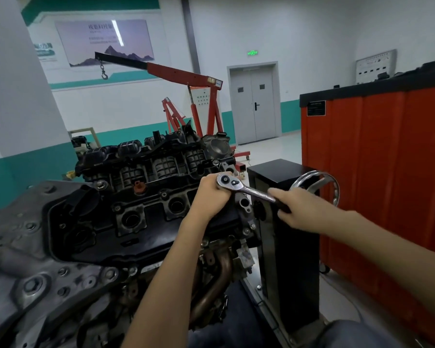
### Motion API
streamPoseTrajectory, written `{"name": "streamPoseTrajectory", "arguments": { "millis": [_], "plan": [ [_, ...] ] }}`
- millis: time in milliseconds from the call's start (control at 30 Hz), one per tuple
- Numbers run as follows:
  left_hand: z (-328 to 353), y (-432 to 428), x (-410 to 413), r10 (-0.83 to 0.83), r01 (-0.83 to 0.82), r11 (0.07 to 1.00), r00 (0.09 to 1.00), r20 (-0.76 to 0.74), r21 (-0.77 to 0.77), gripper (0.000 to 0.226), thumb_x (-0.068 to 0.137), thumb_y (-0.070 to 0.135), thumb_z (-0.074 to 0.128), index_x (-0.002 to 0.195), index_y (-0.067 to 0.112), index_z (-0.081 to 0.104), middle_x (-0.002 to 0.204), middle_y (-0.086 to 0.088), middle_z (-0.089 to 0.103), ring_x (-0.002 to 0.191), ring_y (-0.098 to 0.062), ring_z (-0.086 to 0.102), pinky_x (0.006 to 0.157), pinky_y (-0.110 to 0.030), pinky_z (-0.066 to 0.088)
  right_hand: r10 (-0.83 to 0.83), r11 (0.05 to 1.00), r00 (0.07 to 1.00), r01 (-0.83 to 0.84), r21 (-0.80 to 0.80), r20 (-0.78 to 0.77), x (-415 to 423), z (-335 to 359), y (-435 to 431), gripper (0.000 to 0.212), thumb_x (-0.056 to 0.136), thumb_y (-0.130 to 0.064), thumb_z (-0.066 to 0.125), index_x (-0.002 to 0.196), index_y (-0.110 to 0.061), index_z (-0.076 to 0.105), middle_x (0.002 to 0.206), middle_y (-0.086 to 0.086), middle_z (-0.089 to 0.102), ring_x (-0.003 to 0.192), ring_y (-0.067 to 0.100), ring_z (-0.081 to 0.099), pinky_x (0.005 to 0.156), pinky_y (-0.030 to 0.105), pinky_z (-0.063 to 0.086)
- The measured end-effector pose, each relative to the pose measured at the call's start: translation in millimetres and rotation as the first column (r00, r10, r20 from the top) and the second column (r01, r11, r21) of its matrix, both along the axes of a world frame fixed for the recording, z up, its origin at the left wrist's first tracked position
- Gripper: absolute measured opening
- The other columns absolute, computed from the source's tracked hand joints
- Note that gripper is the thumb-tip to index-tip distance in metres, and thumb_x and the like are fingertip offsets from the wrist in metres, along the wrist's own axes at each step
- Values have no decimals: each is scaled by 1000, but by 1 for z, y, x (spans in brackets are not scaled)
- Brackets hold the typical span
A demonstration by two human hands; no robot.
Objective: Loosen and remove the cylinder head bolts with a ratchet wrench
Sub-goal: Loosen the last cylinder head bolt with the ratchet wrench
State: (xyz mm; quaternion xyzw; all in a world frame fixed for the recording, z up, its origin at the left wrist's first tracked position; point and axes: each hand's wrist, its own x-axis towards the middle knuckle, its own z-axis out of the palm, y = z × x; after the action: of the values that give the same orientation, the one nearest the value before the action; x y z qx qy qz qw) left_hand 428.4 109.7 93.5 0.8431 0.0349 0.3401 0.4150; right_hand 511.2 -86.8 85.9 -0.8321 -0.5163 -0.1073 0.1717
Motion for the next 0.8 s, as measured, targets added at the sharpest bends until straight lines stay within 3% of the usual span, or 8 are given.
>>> {"name": "streamPoseTrajectory", "arguments": {
  "millis": [100, 167, 233, 333, 467, 567, 667, 800],
  "plan": [
    [-2, -6, 0, 42, -34, 996, 994, 98, -82, 54, 93, 4, 55, 48, 33, 55, 50, 15, 49, 56, 1, 42, 63, -22, 35, -21, 999, 979, 29, -41, 202, 15, 22, 5, 17, 89, -19, 55, 103, -18, 46, 70, -2, 50, 69, 22, 57, 60, 28, 37],
    [-6, -10, 1, 96, -60, 981, 976, 197, -183, 54, 97, 11, 55, 48, 29, 42, 47, 14, 41, 52, 0, 36, 57, -19, 31, -65, 998, 982, 61, 30, 176, 3, 14, 8, 16, 88, -20, 55, 98, -22, 43, 72, -2, 51, 69, 22, 59, 58, 28, 39],
    [-8, -12, 3, 150, -92, 968, 958, 243, -234, 50, 99, 13, 53, 53, 24, 34, 48, 12, 36, 50, -2, 30, 53, -20, 27, -56, 990, 997, 62, 125, -48, -24, -13, 11, 20, 86, -18, 57, 90, -27, 40, 70, -3, 52, 61, 15, 57, 51, 25, 41],
    [-9, -21, 9, 169, -100, 963, 947, 273, -252, 51, 96, 2, 53, 54, 21, 32, 52, 8, 30, 48, -2, 28, 51, -16, 25, 113, 927, 870, 81, 366, -479, -77, -58, 28, 17, 83, -10, 58, 90, -21, 47, 70, 6, 55, 56, 17, 53, 49, 28, 44],
    [-6, -25, 9, 149, -106, 977, 960, 236, -186, 52, 95, 0, 54, 55, 20, 26, 55, 5, 25, 55, -6, 21, 56, -26, 23, 194, 831, 774, 197, 520, -603, -113, -80, 62, 19, 83, -7, 54, 97, -18, 47, 68, 5, 51, 51, 11, 47, 46, 20, 36],
    [-6, -13, 2, 65, -49, 993, 986, 150, -106, 56, 95, 14, 59, 51, 27, 28, 47, 11, 28, 52, -6, 24, 54, -23, 26, 175, 871, 810, 138, 472, -560, -96, -73, 49, 17, 83, -4, 55, 97, -12, 49, 72, 13, 56, 55, 18, 53, 47, 27, 43],
    [-2, -7, -1, 20, -15, 997, 998, 61, -75, 58, 94, 20, 62, 44, 29, 36, 45, 12, 36, 50, -5, 31, 57, -22, 31, 136, 949, 893, 7, 315, -429, -59, -52, 19, 21, 83, -3, 58, 90, -21, 50, 67, 2, 55, 49, 3, 51, 45, 21, 42],
    [0, 0, -1, 33, -33, 999, 999, -19, 35, 56, 92, 6, 56, 43, 32, 49, 46, 12, 44, 49, -3, 36, 56, -20, 30, -20, 998, 997, 25, -59, 75, 1, 8, 1, 18, 90, -15, 55, 105, -22, 48, 68, -9, 49, 56, 4, 51, 49, 13, 36]
  ]
}}
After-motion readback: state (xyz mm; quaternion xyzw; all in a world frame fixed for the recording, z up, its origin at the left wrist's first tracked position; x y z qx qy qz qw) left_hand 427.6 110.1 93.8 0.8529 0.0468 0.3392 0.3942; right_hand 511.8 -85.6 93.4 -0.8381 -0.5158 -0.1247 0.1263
